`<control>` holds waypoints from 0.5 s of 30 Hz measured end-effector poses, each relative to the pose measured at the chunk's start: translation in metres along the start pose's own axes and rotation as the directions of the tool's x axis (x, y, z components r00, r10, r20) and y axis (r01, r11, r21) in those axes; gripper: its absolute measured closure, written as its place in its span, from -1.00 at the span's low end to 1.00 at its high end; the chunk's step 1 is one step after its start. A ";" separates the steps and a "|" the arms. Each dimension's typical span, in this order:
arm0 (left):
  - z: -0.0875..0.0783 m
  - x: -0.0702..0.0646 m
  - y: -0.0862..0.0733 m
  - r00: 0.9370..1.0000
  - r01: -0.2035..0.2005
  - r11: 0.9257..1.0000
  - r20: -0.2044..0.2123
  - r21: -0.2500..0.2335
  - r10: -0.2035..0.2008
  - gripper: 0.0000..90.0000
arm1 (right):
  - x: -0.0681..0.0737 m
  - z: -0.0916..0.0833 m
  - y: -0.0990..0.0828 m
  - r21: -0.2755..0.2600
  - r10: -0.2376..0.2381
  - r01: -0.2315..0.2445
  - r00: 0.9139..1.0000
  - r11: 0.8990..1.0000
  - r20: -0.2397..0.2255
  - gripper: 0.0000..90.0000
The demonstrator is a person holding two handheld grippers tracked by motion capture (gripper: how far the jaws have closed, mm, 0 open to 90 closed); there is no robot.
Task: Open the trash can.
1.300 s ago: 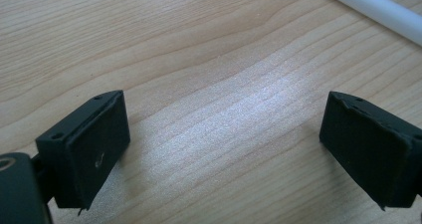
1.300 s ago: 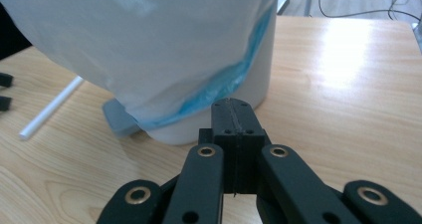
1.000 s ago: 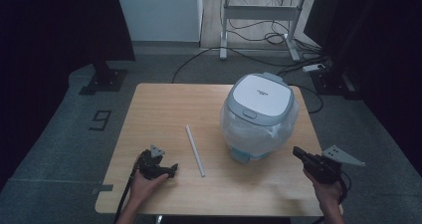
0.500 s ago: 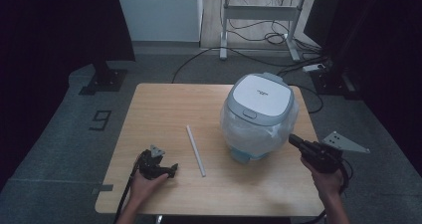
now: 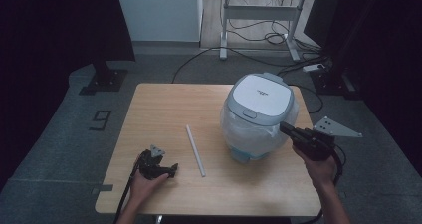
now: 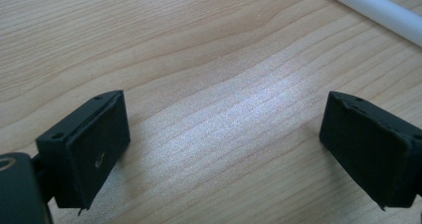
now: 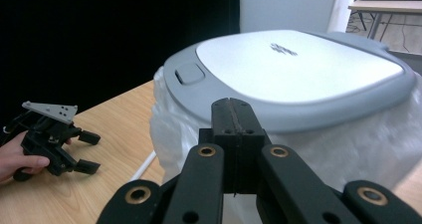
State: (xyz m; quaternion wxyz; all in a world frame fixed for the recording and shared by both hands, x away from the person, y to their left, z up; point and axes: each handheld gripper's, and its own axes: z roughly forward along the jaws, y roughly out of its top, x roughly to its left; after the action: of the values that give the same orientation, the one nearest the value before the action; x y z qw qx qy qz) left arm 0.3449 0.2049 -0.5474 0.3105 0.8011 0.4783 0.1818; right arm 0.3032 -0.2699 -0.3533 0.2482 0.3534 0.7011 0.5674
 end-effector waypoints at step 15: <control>0.000 0.000 0.000 1.000 0.000 1.000 0.000 0.000 0.000 -0.88 | 0.007 0.037 0.022 0.044 -0.007 0.009 0.999 0.999 -0.044 1.00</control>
State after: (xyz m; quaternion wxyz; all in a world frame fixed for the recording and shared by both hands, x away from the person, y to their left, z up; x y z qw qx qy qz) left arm 0.3449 0.2049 -0.5474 0.3106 0.8010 0.4783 0.1820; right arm 0.3316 -0.2393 -0.3408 0.2273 0.3435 0.7202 0.5583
